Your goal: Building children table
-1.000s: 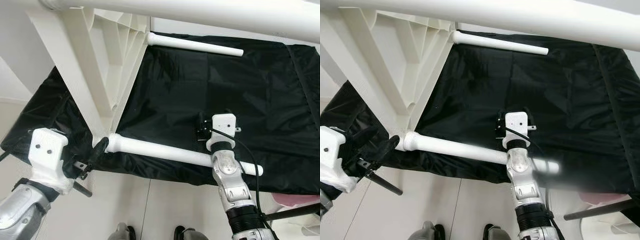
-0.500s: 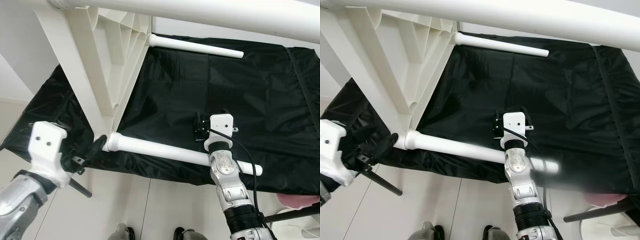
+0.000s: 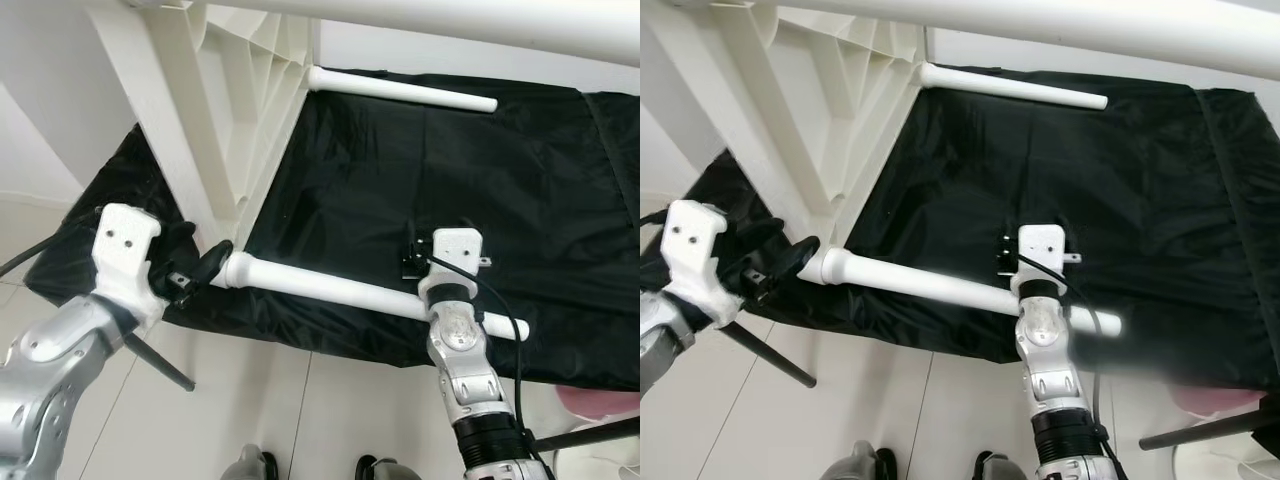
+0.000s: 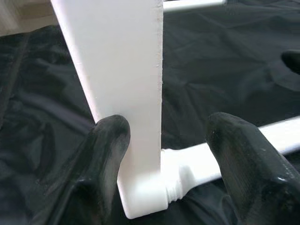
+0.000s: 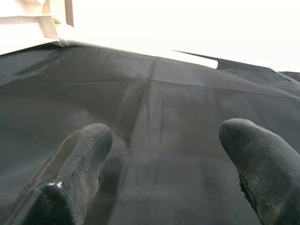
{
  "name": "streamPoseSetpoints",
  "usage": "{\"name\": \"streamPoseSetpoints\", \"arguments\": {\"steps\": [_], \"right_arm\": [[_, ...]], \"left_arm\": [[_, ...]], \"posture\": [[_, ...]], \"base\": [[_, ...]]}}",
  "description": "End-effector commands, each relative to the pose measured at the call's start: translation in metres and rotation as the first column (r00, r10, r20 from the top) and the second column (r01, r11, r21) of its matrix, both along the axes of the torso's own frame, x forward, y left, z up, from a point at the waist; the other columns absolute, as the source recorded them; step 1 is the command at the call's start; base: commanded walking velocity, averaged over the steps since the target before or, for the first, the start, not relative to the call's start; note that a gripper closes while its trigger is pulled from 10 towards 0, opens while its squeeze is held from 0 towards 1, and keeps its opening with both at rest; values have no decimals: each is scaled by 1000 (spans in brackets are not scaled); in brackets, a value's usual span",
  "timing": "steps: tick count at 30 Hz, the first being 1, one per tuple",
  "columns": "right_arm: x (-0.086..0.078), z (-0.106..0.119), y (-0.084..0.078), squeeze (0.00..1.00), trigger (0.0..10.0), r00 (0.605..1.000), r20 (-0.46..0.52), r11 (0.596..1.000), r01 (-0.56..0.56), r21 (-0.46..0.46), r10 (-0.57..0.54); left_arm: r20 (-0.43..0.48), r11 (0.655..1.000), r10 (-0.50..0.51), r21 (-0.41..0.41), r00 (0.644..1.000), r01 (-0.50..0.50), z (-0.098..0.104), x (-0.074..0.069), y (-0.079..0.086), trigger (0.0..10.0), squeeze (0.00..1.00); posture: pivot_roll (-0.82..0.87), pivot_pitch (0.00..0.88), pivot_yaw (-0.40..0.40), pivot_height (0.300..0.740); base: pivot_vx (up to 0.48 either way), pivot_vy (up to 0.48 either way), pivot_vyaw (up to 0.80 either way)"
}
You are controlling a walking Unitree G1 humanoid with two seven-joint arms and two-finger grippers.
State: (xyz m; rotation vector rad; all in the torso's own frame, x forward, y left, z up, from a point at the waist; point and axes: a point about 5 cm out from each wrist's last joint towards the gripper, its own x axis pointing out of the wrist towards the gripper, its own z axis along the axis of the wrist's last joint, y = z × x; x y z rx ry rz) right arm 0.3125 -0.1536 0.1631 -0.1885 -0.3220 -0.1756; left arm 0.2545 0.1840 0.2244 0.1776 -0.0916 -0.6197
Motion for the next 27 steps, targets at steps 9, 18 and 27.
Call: {"name": "streamPoseSetpoints", "arguments": {"steps": [9, 18, 27], "right_arm": [[-4, -4, -2, 0, 10000, 1000, -19, 1000, 24, -2, -24], [-5, 2, -10, 0, 10000, 999, 15, 999, 33, -14, -33], [-11, 1, -15, 0, 10000, 999, 24, 999, 30, -13, -30]], "left_arm": [[45, 996, -86, 12, 995, 86, 2, 4, -12, 10000, 0], [55, 995, -100, -24, 994, 101, -1, 4, -18, 10000, 0], [45, 992, -110, -51, 993, 113, -7, -1, -26, 10000, 0]], "posture": [[64, 184, 98, 740], [59, 182, 80, 740], [59, 175, 60, 740]], "base": [[0, 0, 0], [0, 0, 0], [0, 0, 0]]}}
